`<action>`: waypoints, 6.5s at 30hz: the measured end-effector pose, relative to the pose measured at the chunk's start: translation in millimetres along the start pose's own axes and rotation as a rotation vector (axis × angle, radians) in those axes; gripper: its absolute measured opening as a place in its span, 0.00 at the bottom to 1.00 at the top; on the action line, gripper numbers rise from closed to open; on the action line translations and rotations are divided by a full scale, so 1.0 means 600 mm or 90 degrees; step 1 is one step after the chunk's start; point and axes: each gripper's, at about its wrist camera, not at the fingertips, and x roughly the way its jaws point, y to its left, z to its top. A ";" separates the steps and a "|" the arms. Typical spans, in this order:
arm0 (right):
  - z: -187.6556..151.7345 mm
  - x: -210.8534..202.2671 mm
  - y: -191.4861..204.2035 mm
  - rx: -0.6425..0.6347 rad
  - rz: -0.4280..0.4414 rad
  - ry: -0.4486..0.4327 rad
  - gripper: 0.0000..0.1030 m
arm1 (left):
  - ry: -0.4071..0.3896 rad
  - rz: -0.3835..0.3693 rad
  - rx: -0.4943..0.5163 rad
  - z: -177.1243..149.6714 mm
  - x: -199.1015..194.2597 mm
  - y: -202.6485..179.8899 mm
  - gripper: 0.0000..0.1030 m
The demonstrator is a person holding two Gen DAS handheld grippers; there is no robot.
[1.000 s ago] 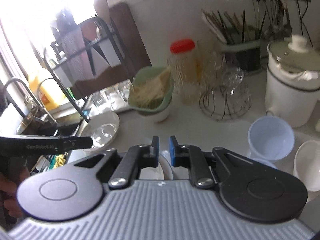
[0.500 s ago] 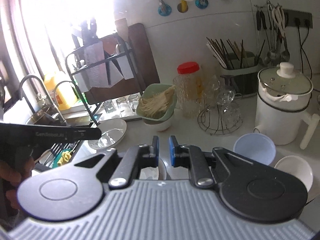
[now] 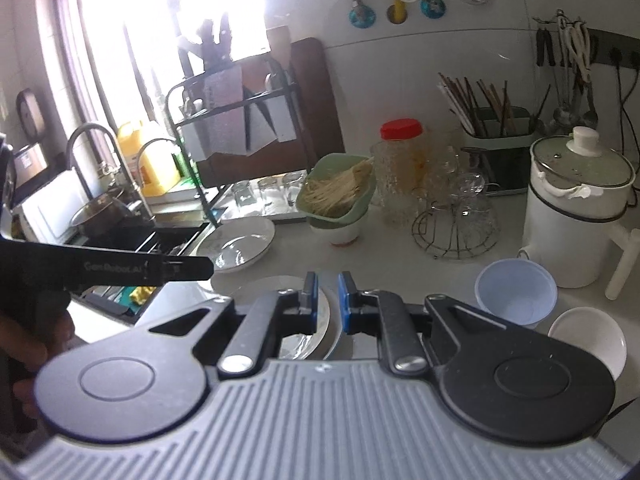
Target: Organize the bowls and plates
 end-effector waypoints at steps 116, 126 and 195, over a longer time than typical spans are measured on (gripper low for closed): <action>0.090 0.575 0.198 0.099 -0.106 0.242 0.67 | 0.202 -0.065 0.035 0.237 0.463 0.546 0.75; 0.066 0.651 0.216 0.088 -0.113 0.285 0.65 | 0.248 -0.100 0.057 0.231 0.524 0.572 0.63; 0.037 0.435 0.162 0.281 -0.138 0.233 0.18 | 0.249 -0.277 0.059 0.199 0.394 0.417 0.49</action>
